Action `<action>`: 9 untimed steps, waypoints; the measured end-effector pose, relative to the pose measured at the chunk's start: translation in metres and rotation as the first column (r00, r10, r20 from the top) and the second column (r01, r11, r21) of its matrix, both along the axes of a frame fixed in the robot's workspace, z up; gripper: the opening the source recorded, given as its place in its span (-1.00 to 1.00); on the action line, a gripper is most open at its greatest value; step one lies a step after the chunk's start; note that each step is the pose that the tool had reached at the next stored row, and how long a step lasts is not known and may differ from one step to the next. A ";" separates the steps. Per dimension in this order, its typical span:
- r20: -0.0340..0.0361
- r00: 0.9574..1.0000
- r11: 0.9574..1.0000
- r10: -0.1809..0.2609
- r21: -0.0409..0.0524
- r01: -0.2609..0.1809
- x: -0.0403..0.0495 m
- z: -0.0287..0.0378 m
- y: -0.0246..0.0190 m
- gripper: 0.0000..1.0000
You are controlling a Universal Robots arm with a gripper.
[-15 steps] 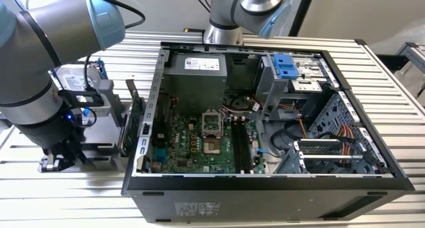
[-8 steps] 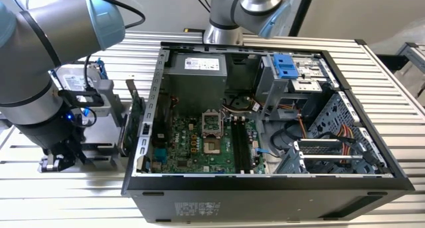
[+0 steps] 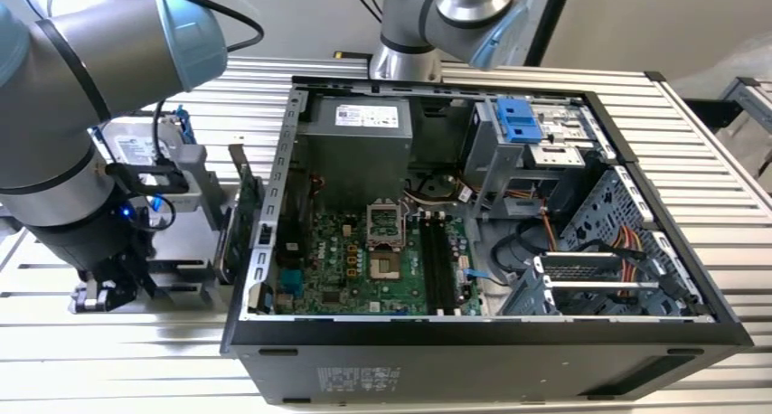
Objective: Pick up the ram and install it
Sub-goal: 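Pick up the ram and move it above insertion slot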
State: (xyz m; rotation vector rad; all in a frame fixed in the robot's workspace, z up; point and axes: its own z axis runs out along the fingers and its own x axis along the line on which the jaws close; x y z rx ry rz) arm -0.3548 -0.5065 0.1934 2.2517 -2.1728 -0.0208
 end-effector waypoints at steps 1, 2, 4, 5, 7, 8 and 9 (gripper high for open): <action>0.000 1.000 1.000 0.000 0.000 0.000 0.0000 0.0000 0.0000 -1.00; 0.000 1.000 1.000 0.000 0.000 0.000 0.0000 0.0001 0.0000 -1.00; 0.000 1.000 1.000 0.000 0.000 0.000 0.0000 0.0002 0.0000 -1.00; 0.000 1.000 1.000 0.000 0.000 0.000 0.0000 0.0005 0.0000 -1.00; 0.000 1.000 1.000 0.000 0.000 0.000 0.0000 0.0012 0.0000 -1.00; 0.000 1.000 1.000 0.000 0.000 0.000 0.0000 0.0017 0.0000 -1.00; 0.000 1.000 1.000 0.000 0.000 0.000 0.0000 0.0022 0.0000 -1.00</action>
